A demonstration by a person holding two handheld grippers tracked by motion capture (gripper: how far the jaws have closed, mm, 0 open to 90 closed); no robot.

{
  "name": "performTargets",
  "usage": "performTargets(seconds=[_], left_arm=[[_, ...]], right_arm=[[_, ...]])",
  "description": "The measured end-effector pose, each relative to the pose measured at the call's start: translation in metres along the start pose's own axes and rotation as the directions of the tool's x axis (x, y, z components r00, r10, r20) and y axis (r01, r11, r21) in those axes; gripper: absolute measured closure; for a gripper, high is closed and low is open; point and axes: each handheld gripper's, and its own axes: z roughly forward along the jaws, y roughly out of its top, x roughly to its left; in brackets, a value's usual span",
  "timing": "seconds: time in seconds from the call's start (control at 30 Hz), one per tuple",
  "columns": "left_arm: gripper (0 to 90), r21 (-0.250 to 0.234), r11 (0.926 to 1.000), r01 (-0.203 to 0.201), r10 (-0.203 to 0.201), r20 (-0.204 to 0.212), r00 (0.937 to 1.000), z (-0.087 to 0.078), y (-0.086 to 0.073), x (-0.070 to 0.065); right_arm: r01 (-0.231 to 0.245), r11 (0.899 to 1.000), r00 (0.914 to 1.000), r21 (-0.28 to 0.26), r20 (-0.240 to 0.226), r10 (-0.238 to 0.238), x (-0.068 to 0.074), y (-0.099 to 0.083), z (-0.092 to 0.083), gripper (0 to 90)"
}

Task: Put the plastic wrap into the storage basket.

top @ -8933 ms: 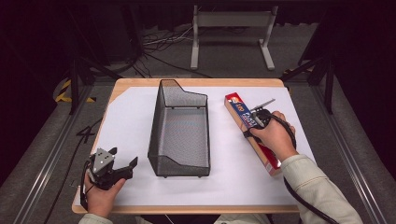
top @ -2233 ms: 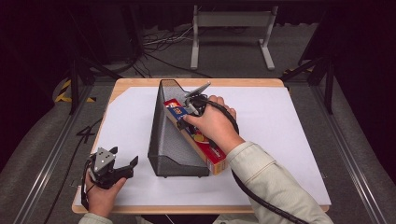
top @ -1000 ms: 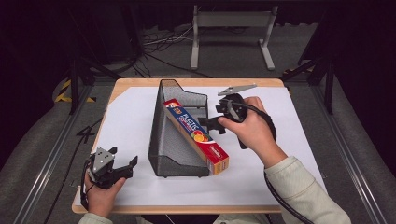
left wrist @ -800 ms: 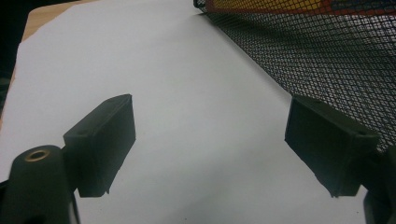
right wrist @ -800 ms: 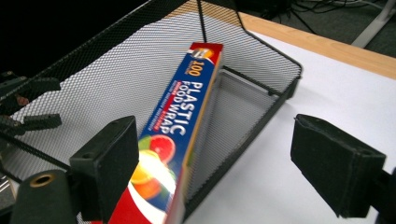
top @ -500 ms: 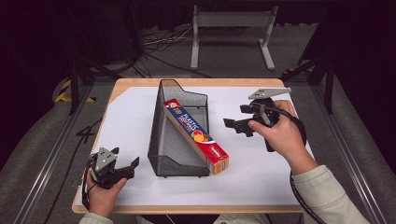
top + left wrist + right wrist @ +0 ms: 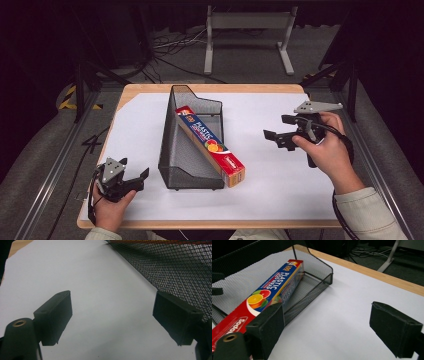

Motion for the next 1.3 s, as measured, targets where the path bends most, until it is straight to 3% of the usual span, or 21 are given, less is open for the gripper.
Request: performTargets(seconds=[0.3, 0.7, 1.07, 1.3], left_arm=[[16.6, -0.003, 1.0000, 0.000, 0.000, 0.001, 1.0000, -0.001, 0.000, 0.001], [16.2, 0.004, 1.0000, -0.008, 0.008, 0.007, 0.9999, -0.001, 0.000, 0.000], [16.2, 0.001, 1.0000, -0.008, 0.008, 0.012, 0.9999, -0.001, 0.000, -0.001], [16.1, -0.005, 0.9999, -0.015, 0.015, 0.012, 0.9998, -0.001, 0.000, -0.001]], right_arm=[[0.028, 0.999, 0.9996, -0.045, 0.006, -0.028, -0.019, -0.034, 0.004, 13.4], [0.025, 1.000, 0.9993, -0.014, 0.028, -0.025, -0.041, -0.085, 0.011, 13.4], [-0.009, 1.000, 0.9996, -0.009, 0.027, 0.009, -0.051, -0.121, 0.018, 13.4], [0.006, 1.000, 0.9993, 0.001, 0.036, -0.007, -0.052, -0.135, 0.021, 13.1]])
